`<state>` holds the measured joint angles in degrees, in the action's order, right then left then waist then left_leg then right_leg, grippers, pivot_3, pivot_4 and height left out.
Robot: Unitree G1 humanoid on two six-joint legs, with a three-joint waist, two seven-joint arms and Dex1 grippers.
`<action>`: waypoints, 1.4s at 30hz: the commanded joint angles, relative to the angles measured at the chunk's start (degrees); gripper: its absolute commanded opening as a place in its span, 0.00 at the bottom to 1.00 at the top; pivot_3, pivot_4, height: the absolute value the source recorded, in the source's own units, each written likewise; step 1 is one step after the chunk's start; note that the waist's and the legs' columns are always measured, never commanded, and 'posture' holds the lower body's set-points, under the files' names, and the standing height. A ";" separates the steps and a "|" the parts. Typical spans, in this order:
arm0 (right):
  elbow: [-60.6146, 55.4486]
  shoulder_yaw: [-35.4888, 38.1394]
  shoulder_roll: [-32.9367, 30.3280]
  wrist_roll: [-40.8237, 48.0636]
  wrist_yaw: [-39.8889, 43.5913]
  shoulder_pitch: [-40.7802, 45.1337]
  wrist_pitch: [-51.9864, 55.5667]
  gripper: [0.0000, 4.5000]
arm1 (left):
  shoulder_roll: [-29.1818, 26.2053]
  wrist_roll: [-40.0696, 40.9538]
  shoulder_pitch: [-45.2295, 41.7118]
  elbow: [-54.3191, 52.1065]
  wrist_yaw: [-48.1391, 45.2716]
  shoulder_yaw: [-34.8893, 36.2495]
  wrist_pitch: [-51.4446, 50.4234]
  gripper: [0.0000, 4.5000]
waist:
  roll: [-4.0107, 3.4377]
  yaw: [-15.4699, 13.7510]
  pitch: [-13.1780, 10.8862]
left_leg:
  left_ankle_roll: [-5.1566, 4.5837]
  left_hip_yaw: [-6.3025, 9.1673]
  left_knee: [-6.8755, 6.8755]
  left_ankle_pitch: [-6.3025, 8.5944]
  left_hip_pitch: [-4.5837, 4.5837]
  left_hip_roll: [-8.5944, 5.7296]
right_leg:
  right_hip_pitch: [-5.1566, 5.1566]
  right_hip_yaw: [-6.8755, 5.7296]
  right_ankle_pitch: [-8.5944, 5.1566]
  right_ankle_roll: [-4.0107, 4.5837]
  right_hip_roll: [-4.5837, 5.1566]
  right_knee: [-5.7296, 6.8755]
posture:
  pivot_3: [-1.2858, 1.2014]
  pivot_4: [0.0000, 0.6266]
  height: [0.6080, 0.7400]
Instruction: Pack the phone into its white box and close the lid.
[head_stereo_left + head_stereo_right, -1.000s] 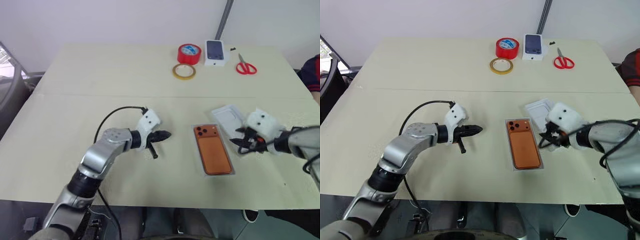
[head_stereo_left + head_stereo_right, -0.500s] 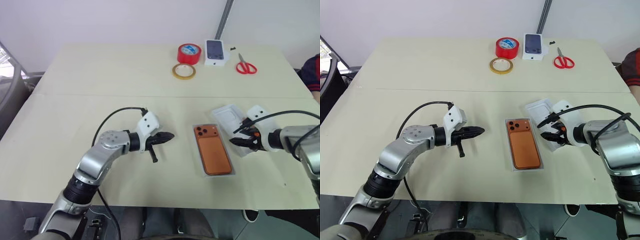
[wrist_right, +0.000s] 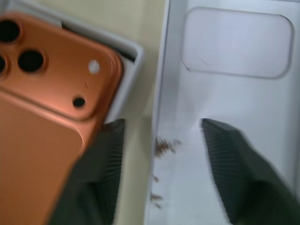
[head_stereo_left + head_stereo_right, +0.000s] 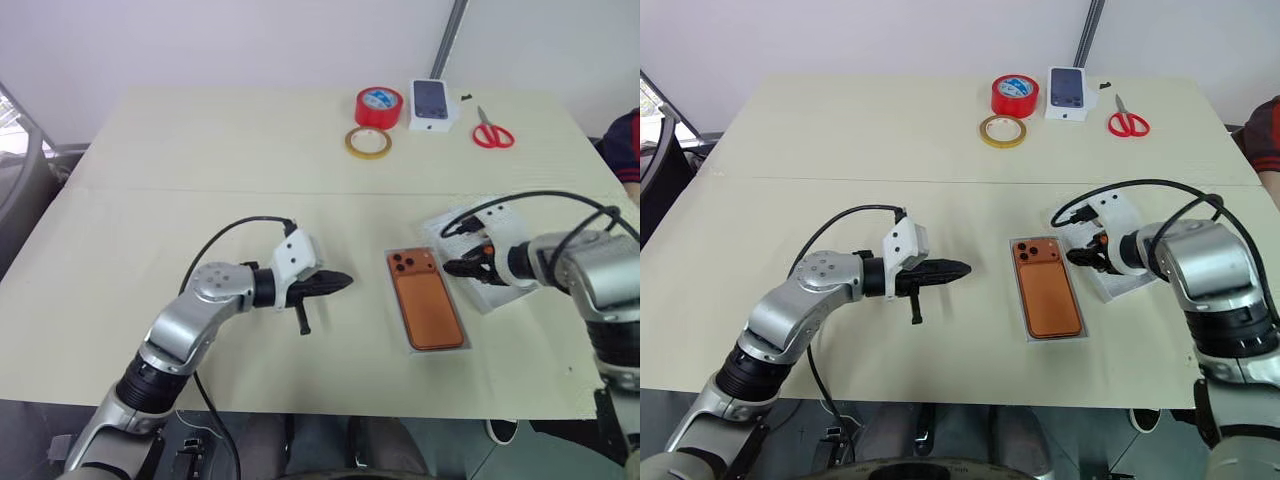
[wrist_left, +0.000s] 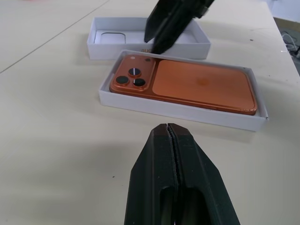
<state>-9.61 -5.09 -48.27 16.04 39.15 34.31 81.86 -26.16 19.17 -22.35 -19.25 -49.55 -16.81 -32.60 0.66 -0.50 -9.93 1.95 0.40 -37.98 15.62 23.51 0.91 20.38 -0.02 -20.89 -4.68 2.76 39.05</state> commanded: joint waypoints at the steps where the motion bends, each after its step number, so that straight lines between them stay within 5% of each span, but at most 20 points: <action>1: 0.60 -2.24 -1.79 -0.06 -0.09 1.48 -1.17 0.11 | 0.31 -0.13 0.11 -1.14 0.27 -0.08 1.16 0.00 | 0.00 -0.11 0.00 | -0.01 0.00 0.00 0.00 0.00 0.00 | 0.00 0.00 0.00 0.00 0.00 0.00 | 0.52 0.24 1.00; 2: 0.79 -2.47 -1.91 0.14 -0.08 1.63 -1.10 0.01 | 0.37 -0.13 0.19 -1.15 0.39 -0.07 1.16 0.00 | 0.00 -0.09 0.00 | -0.01 0.00 0.00 0.01 0.01 0.00 | 0.00 0.00 0.00 0.00 0.00 -0.01 | 0.52 0.24 1.00; 7: 0.70 0.22 -2.65 1.70 -0.18 3.47 1.32 0.01 | 0.28 -0.10 1.59 -1.85 1.54 0.49 1.06 0.00 | -0.01 0.02 0.00 | -0.02 0.00 0.00 0.01 0.01 0.01 | 0.01 0.00 0.00 0.00 0.00 0.01 | 0.52 0.24 1.00; 13: -1.11 12.31 -2.12 9.48 1.60 10.21 7.80 0.01 | 0.26 0.01 1.97 0.34 4.90 4.80 1.33 0.00 | -0.09 0.05 -0.05 | -0.03 -0.01 0.00 0.01 0.02 0.01 | 0.03 0.00 0.00 0.00 0.00 0.01 | 0.52 0.24 1.00; 18: 2.85 21.07 0.76 36.80 -6.12 13.94 10.64 0.01 | 1.14 0.09 -0.20 5.90 7.80 9.66 3.08 0.00 | -0.08 0.25 -0.06 | -0.04 -0.01 0.03 0.02 0.01 0.06 | 0.03 0.00 0.00 0.00 -0.04 0.02 | 0.52 0.24 1.00; 21: 5.45 21.52 4.55 58.39 -20.88 12.24 10.64 0.01 | 1.30 0.31 -1.79 7.81 7.02 10.36 4.46 0.00 | -0.07 0.20 -0.07 | -0.07 -0.06 0.00 0.04 0.03 0.04 | 0.02 0.00 0.00 0.00 0.02 0.01 | 0.52 0.24 1.00; 23: 3.65 13.20 2.64 87.00 -39.57 6.16 -2.03 0.01 | 1.51 0.83 -2.92 8.46 6.07 10.46 5.01 0.00 | -0.06 -0.08 -0.07 | -0.07 -0.07 -0.04 0.04 0.06 0.04 | 0.02 -0.01 0.00 -0.01 0.02 0.02 | 0.52 0.24 1.00; 25: 0.49 9.43 5.61 96.96 -49.86 1.80 -9.99 0.01 | 1.52 0.84 -3.36 8.76 5.38 10.25 5.59 0.00 | 0.01 0.06 -0.11 | -0.11 -0.05 -0.07 0.06 0.13 0.06 | 0.03 -0.05 0.00 -0.01 0.02 0.00 | 0.52 0.24 1.00; 30: -9.05 6.89 17.79 96.96 -62.35 -8.35 -20.10 0.01 | 1.47 0.09 -3.04 8.53 4.88 9.17 6.12 0.00 | -0.01 1.08 -0.10 | -0.13 -0.06 -0.16 0.06 0.24 0.06 | 0.14 -0.05 0.02 -0.03 0.01 0.06 | 0.52 0.24 1.00; 34: -9.33 7.16 18.89 96.96 -72.19 -15.42 -22.60 0.06 | 2.05 -0.46 -2.00 6.78 4.12 6.40 5.85 0.00 | -0.01 1.08 -0.08 | -0.12 -0.02 -0.13 0.06 0.28 0.05 | 0.15 -0.06 0.02 -0.03 0.00 0.04 | 0.52 0.24 1.00; 36: -7.80 8.72 17.51 96.96 -72.14 -14.14 -21.75 0.19 | 2.71 -1.20 -1.80 6.31 4.03 4.42 6.15 0.00 | -0.02 1.10 -0.08 | -0.12 -0.04 -0.14 0.06 0.27 0.03 | 0.14 -0.05 0.02 -0.03 0.02 0.04 | 0.52 0.24 1.00; 39: -5.92 9.92 10.17 96.96 -66.66 -8.78 -17.99 0.51 | 4.36 -2.06 -1.95 6.41 4.27 2.01 6.50 0.00 | -0.09 1.10 -0.11 | -0.12 -0.06 -0.15 0.06 0.22 0.03 | 0.13 -0.04 0.02 -0.03 0.00 0.05 | 0.52 0.24 1.00; 42: -3.74 9.93 0.09 96.96 -61.68 -3.55 -14.16 0.51 | 7.39 -3.18 -3.01 7.96 5.09 -0.68 6.98 0.00 | -0.16 1.01 -0.14 | -0.13 -0.08 -0.12 0.06 0.23 0.03 | 0.16 -0.02 0.02 -0.03 -0.01 0.03 | 0.52 0.24 1.00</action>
<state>-13.02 3.15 -45.87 112.15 -25.44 28.93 66.02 -19.65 16.60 -24.51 -10.25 -44.73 -16.12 -27.05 0.50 0.51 -10.07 1.82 0.34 -38.08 15.68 23.75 0.95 20.54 -0.04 -20.87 -4.71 2.74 39.06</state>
